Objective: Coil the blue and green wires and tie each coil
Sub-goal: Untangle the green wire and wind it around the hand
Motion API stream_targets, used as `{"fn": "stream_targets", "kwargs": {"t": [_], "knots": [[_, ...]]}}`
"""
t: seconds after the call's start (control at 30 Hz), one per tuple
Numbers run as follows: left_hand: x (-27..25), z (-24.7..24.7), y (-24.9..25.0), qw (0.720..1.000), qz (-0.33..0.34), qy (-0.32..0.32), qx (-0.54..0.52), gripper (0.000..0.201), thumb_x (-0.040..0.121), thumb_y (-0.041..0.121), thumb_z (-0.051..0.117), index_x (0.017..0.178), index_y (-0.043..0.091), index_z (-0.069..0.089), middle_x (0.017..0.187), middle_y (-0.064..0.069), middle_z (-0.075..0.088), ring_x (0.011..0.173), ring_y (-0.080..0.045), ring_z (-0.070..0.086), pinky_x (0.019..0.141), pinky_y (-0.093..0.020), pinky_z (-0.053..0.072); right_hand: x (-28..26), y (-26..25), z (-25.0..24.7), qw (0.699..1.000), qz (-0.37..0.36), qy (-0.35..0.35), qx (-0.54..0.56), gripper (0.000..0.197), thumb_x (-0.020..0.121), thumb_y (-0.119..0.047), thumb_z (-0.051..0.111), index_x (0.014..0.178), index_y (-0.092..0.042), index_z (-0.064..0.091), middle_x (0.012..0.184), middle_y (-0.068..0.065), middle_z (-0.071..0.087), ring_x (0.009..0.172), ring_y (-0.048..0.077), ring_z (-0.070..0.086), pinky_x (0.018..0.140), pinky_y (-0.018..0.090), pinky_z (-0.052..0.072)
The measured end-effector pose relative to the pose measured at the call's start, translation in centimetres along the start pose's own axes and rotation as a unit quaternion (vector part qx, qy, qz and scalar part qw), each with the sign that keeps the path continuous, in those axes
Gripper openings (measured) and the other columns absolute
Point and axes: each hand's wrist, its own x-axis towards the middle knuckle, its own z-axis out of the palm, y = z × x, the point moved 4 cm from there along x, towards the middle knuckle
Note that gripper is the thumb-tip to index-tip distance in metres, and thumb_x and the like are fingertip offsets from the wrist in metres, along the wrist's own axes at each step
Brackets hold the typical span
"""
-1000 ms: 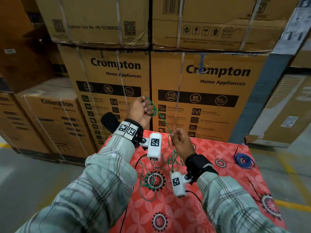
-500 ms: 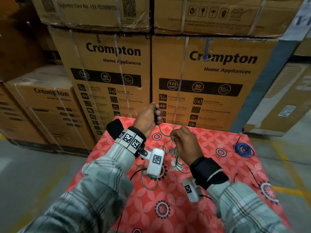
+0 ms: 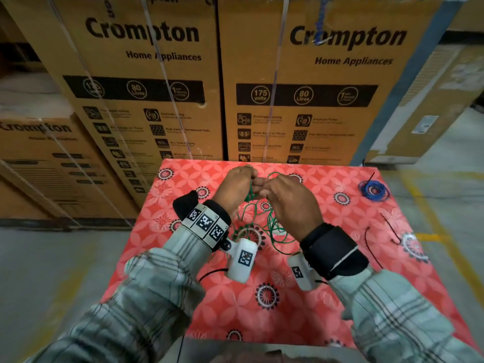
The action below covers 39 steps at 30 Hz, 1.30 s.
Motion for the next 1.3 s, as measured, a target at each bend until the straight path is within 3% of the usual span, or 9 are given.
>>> {"fn": "stream_targets", "kwargs": {"t": [0.17,0.3,0.5,0.63,0.73,0.83,1.03,1.17,1.3], "knots": [[-0.8,0.0,-1.2,0.991,0.007,-0.033,0.130,0.031,0.098,0.009,0.030,0.074,0.010,0.050,0.056,-0.005,0.055,0.045,-0.014,0.054,0.047,-0.020,0.045,0.7,0.3,-1.5,0.999,0.034,-0.029,0.010,0.030,0.087,-0.043,0.052,0.071,-0.019,0.060,0.065,-0.003,0.057,0.062,0.021,0.055,0.054,0.037,0.043],[-0.9,0.5,-2.2,0.985,-0.020,-0.053,0.163,0.031,0.096,0.014,0.033,0.069,0.015,0.049,0.053,0.000,0.046,0.037,-0.012,0.036,0.044,-0.023,0.021,1.9,2.3,-2.7,0.987,0.092,-0.047,0.126,0.024,0.080,-0.032,0.074,0.071,-0.019,0.056,0.054,-0.011,0.044,0.050,0.004,0.039,0.051,0.025,0.034],[-0.9,1.7,-2.8,0.983,-0.082,-0.095,0.132,0.030,0.100,0.018,0.031,0.083,0.009,0.054,0.045,0.008,0.031,0.035,-0.007,0.023,0.042,-0.021,0.016,2.8,5.2,-3.3,0.917,0.132,-0.172,0.336,0.009,0.094,0.000,0.052,0.095,-0.007,0.058,0.074,-0.002,0.050,0.054,-0.001,0.047,0.054,0.018,0.041],[-1.3,2.9,-2.8,0.979,-0.128,-0.158,0.032,0.034,0.101,0.023,0.027,0.076,0.013,0.048,0.046,0.010,0.026,0.039,-0.006,0.021,0.042,-0.021,0.020,3.1,7.8,-2.9,0.939,0.119,-0.131,0.294,0.011,0.091,-0.001,0.057,0.088,-0.010,0.063,0.075,-0.009,0.055,0.064,-0.004,0.047,0.064,0.015,0.038],[-1.2,4.0,-2.5,0.978,-0.121,-0.166,-0.036,0.033,0.099,0.023,0.027,0.068,0.019,0.040,0.045,0.011,0.025,0.038,-0.005,0.019,0.043,-0.022,0.019,2.5,9.0,-1.4,0.929,0.146,-0.071,0.331,0.019,0.091,-0.004,0.059,0.077,-0.017,0.059,0.067,-0.009,0.054,0.060,-0.002,0.045,0.060,0.016,0.037],[-0.8,4.4,-1.6,0.975,-0.109,-0.147,-0.123,0.032,0.097,0.022,0.028,0.066,0.022,0.036,0.042,0.012,0.024,0.034,-0.003,0.018,0.042,-0.022,0.014,0.9,9.4,0.1,0.901,0.200,-0.054,0.382,0.021,0.097,-0.017,0.051,0.076,-0.013,0.054,0.060,-0.005,0.045,0.050,0.003,0.039,0.051,0.020,0.033],[0.7,2.9,2.7,0.964,-0.016,-0.068,-0.258,0.028,0.092,0.014,0.029,0.067,0.022,0.038,0.042,0.011,0.026,0.034,-0.003,0.022,0.043,-0.018,0.017,-1.4,9.3,2.4,0.818,0.274,-0.103,0.495,0.020,0.103,-0.013,0.037,0.085,-0.017,0.046,0.066,0.001,0.042,0.052,0.009,0.037,0.052,0.022,0.036],[1.7,1.6,5.6,0.958,0.041,-0.020,-0.283,0.030,0.094,0.016,0.029,0.068,0.022,0.041,0.043,0.011,0.026,0.036,-0.003,0.023,0.040,-0.018,0.021,-0.8,8.9,2.8,0.811,0.268,-0.125,0.505,0.021,0.101,-0.002,0.035,0.086,-0.014,0.044,0.068,0.005,0.046,0.053,0.010,0.042,0.053,0.021,0.039],[2.7,-0.5,9.2,0.953,0.122,0.036,-0.276,0.030,0.097,0.018,0.029,0.070,0.022,0.041,0.044,0.009,0.029,0.037,-0.004,0.025,0.040,-0.018,0.024,-1.4,8.2,3.2,0.838,0.245,-0.133,0.470,0.022,0.097,0.004,0.038,0.085,-0.013,0.043,0.065,0.009,0.047,0.052,0.015,0.042,0.051,0.026,0.037]]}}
